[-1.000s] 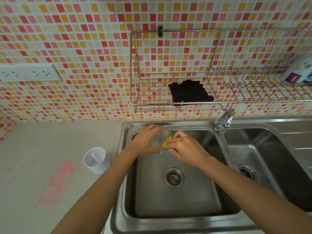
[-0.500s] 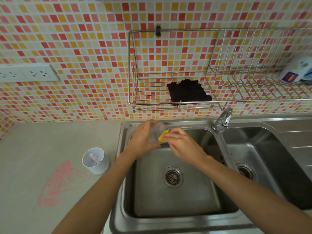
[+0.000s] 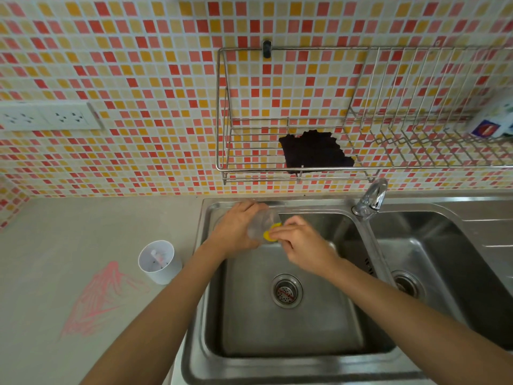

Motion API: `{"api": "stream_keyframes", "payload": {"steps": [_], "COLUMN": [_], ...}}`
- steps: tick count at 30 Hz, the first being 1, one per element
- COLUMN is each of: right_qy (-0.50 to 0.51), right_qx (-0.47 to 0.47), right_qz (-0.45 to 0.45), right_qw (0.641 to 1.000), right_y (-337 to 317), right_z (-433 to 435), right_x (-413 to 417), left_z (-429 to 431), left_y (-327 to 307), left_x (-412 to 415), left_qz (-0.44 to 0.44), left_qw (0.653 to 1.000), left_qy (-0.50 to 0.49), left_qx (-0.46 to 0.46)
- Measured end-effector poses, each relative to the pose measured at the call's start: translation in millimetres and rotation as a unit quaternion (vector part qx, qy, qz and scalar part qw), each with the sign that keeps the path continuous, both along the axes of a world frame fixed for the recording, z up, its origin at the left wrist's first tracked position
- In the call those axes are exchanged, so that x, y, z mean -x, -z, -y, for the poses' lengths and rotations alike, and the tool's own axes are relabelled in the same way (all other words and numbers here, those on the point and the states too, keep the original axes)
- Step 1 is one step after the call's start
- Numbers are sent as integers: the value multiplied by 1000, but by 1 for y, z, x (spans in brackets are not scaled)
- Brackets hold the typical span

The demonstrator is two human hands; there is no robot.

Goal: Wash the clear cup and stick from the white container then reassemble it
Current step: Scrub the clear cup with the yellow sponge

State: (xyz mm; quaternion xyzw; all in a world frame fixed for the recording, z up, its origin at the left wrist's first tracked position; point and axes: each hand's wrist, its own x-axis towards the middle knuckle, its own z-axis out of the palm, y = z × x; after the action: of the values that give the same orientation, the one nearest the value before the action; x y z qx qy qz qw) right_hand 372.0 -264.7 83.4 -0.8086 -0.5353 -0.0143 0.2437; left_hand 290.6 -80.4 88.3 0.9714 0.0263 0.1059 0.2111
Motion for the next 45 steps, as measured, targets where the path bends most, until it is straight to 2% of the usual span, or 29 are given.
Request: {"api": "stream_keyframes", "payload": {"steps": [2, 4, 6, 8, 10, 12, 14, 16, 18, 21, 24, 30, 36, 38, 42, 43, 45], "right_qy": [44, 33, 0, -7, -2, 15, 41, 40, 18, -26, -57, -41, -3, 21, 18, 3, -36], "right_qx": [12, 26, 36, 42, 25, 7, 19, 40, 43, 37, 16, -21, -63, -69, -12, 13, 45], "right_qz": [-128, -114, 9, 125, 172, 132, -13, -76, -57, 101, 134, 120, 98, 70, -68, -48, 54], "right_qw": [991, 993, 999, 991, 985, 991, 999, 996, 997, 994, 989, 992, 993, 995, 997, 999, 997], "right_y": [3, 4, 6, 5, 5, 4, 5, 7, 3, 4, 2, 0, 1, 1, -1, -3, -7], "right_z": [-3, -3, -1, 0, 1, 1, 0, -1, 0, 5, 10, 15, 8, 4, -6, -7, -6], "right_x": [3, 0, -7, -10, -10, -4, 2, 0, -6, -15, -14, -8, -6, -2, 3, 1, -6], "left_z": [0, 2, 5, 7, 7, 7, 6, 6, 7, 7, 4, 8, 14, 11, 5, 4, 5], "left_y": [2, 2, 1, -1, -4, -7, -8, -6, -3, -4, -6, -4, 7, 8, 5, 4, 4], "left_x": [1, 1, -1, -3, -5, -6, -6, -5, -5, -5, -3, 0, 1, -1, -3, -3, -2], "left_qz": [-18, -30, -41, -47, -38, -29, -32, -45, -57, -61, -60, -66, -7, 22, 34, 23, -13], "left_qw": [1000, 999, 999, 999, 999, 999, 999, 999, 998, 998, 997, 990, 989, 990, 997, 999, 999], "left_qy": [3, 11, 20, 28, 24, 19, 22, 24, 22, 24, 28, 9, -41, -54, -39, -35, -31], "left_qx": [-6, -9, -9, 3, 10, 16, 6, -2, 5, 15, 49, 124, 139, 130, 52, 33, 24]}}
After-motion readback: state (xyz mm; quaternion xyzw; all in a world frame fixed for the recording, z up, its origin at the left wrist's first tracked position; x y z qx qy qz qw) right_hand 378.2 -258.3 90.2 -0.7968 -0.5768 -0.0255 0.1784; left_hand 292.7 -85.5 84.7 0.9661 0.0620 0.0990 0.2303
